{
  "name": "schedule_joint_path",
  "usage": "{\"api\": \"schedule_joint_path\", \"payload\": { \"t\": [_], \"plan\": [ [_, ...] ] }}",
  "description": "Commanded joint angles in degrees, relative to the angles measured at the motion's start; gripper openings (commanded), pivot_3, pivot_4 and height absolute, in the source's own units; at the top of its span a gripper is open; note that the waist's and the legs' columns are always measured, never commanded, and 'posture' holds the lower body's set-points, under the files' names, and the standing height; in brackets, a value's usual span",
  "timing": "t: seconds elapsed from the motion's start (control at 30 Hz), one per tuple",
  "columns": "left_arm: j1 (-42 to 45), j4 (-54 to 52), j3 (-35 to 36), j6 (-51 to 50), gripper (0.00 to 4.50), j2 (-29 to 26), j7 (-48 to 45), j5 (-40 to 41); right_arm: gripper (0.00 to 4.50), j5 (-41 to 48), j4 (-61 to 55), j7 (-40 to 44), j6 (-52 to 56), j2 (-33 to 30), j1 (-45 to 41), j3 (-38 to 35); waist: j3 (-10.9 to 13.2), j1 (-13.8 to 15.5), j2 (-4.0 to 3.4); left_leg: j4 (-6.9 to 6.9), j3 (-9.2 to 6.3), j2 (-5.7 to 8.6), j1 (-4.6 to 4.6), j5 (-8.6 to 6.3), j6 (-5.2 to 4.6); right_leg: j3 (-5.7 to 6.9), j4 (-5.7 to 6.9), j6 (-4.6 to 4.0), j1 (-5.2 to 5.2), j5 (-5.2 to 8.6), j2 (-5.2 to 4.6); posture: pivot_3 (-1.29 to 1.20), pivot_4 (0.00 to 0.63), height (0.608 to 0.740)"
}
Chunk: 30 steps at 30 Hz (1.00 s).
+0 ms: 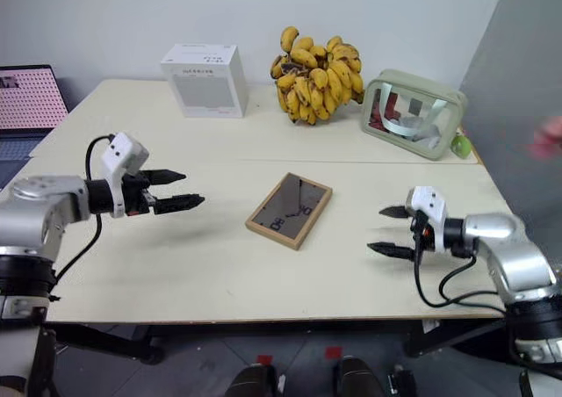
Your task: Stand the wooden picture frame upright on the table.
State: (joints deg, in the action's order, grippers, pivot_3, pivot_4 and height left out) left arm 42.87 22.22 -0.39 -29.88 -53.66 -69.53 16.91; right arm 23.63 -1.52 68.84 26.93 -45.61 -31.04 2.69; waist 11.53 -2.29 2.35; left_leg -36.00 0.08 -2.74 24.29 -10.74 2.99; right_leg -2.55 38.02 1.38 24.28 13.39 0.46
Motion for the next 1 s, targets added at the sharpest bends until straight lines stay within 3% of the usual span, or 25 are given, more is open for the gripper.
{"api": "schedule_joint_path", "payload": {
  "t": [0.03,0.13,0.3,0.4,0.67,0.83,0.87,1.0],
  "plan": [
    [2.1,2.5,-1.8,3.6,4.5,-1.3,-3.4,-2.5,4.45,0.5,-0.2,1.7,0.9,-0.2,-2.6,0.5,0.0,0.1,0.02,0.0,0.0,0.0,0.0,0.0,0.0,0.0,0.0,0.0,0.0,0.0,0.0,0.0,0.15,0.74],
    [4.1,4.7,-1.9,3.2,4.5,-0.1,-3.8,-2.8,4.45,-0.8,1.3,1.6,-0.3,0.2,-3.4,1.1,0.0,0.3,0.01,0.01,0.01,0.0,0.07,0.0,0.0,0.0,-0.02,-0.06,0.04,0.04,-0.01,0.0,0.15,0.74],
    [6.8,11.1,-3.3,6.3,4.5,4.2,-0.9,-5.9,4.45,-4.2,4.8,-5.4,-1.0,4.7,-5.6,1.4,0.0,0.6,0.01,0.0,-0.01,0.02,0.32,0.0,0.0,0.04,-0.02,0.23,0.24,-0.11,0.0,0.0,0.15,0.74],
    [10.9,18.9,-3.6,9.5,4.11,9.8,9.1,-9.9,4.04,-7.6,11.8,-15.0,1.2,10.1,-9.6,1.1,0.0,0.5,0.02,-0.06,-0.02,0.02,0.34,0.0,0.0,0.03,0.05,0.26,0.28,-0.14,0.0,0.0,0.15,0.74],
    [17.6,33.3,-3.7,16.0,2.51,23.4,28.6,-15.9,2.16,-19.0,28.7,-30.7,-5.9,22.7,-16.7,5.8,0.0,0.5,0.04,-0.18,0.01,0.05,0.48,0.04,-0.05,-0.04,0.07,0.44,0.36,-0.29,0.01,0.0,0.15,0.74],
    [15.2,32.5,-6.0,16.9,1.49,26.7,26.9,-17.9,0.99,-22.0,32.2,-33.0,-6.7,28.5,-17.2,8.8,0.0,0.2,0.03,0.0,0.06,0.05,0.65,0.04,-0.04,-0.1,0.15,0.26,0.7,-0.39,0.03,0.0,0.15,0.74],
    [14.5,31.8,-6.1,16.4,1.1,27.2,26.0,-17.7,0.59,-22.4,32.6,-33.2,-6.9,29.4,-17.2,9.2,0.0,0.2,0.03,0.02,0.07,0.05,0.66,0.04,-0.04,-0.11,0.16,0.22,0.74,-0.42,0.03,0.0,0.15,0.74],
    [8.4,20.7,-10.8,9.7,0.3,27.6,17.1,-17.9,0.43,-22.0,29.7,-32.5,-5.6,32.4,-16.6,9.6,0.0,0.2,0.0,-0.03,0.03,0.05,0.66,0.04,-0.03,-0.09,0.24,0.28,0.73,-0.38,0.04,0.0,0.15,0.74]
  ]
}}
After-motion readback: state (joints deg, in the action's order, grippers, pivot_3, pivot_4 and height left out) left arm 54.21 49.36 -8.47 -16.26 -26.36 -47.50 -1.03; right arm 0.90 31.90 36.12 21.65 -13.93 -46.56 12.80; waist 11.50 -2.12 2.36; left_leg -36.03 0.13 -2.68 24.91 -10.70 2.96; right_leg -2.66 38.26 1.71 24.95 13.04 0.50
